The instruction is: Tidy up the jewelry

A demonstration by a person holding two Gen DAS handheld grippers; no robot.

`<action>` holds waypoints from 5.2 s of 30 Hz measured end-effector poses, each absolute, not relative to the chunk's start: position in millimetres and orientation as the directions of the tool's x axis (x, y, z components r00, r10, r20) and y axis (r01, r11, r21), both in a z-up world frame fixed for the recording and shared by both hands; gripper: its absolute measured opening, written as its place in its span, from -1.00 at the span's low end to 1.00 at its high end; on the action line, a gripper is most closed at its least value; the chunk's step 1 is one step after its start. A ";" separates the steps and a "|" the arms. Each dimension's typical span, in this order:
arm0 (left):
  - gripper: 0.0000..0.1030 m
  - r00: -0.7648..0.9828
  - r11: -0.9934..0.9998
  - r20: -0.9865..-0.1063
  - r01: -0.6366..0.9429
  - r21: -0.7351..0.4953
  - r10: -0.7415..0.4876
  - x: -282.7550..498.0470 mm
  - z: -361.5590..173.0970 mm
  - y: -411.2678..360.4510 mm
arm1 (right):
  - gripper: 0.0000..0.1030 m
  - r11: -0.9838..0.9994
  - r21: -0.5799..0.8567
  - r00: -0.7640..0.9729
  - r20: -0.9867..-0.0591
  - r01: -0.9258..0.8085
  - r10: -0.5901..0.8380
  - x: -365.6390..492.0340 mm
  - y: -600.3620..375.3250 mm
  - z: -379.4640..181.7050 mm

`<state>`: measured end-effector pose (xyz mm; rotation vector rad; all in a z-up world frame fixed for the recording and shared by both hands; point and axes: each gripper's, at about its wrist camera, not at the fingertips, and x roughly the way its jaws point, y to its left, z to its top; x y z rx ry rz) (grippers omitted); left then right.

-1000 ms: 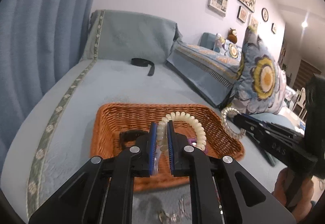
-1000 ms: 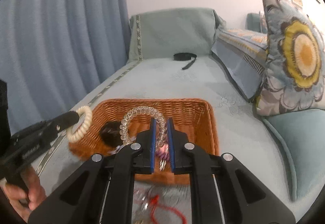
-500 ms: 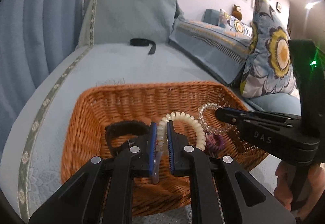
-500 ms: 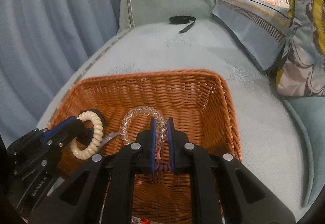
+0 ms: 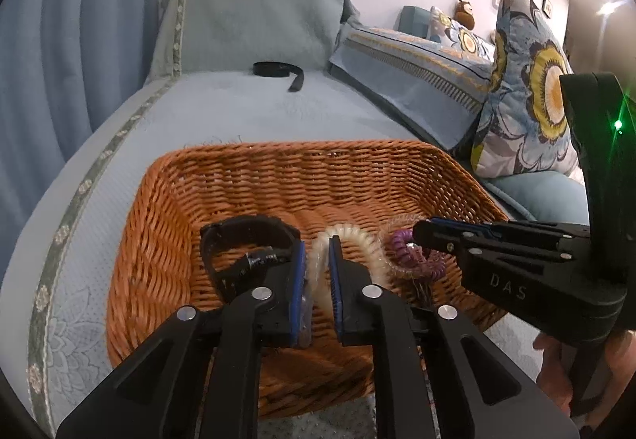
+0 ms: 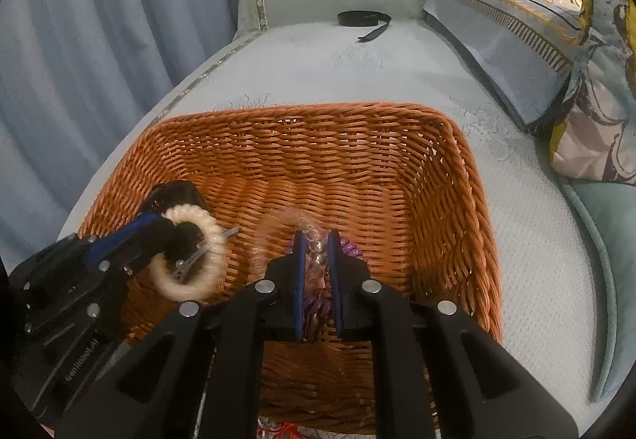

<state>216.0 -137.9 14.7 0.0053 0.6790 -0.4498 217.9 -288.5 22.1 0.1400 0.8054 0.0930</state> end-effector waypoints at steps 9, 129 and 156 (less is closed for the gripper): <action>-0.18 0.750 0.881 -0.465 0.432 -0.194 -0.470 160.3 57.2 -103.7 | -0.60 0.984 0.169 0.783 -0.605 -0.048 0.142 152.9 -303.5 52.9; -0.59 0.565 0.856 -0.671 0.470 -0.215 -0.479 43.5 -40.3 -100.1 | -0.98 0.996 0.060 0.679 -0.729 -0.067 0.089 68.3 -234.5 -32.3; -0.59 0.555 0.850 -0.669 0.471 -0.236 -0.494 44.7 -41.7 -97.7 | -0.51 0.998 -0.011 0.660 -0.750 -0.066 0.035 90.6 -223.5 -28.9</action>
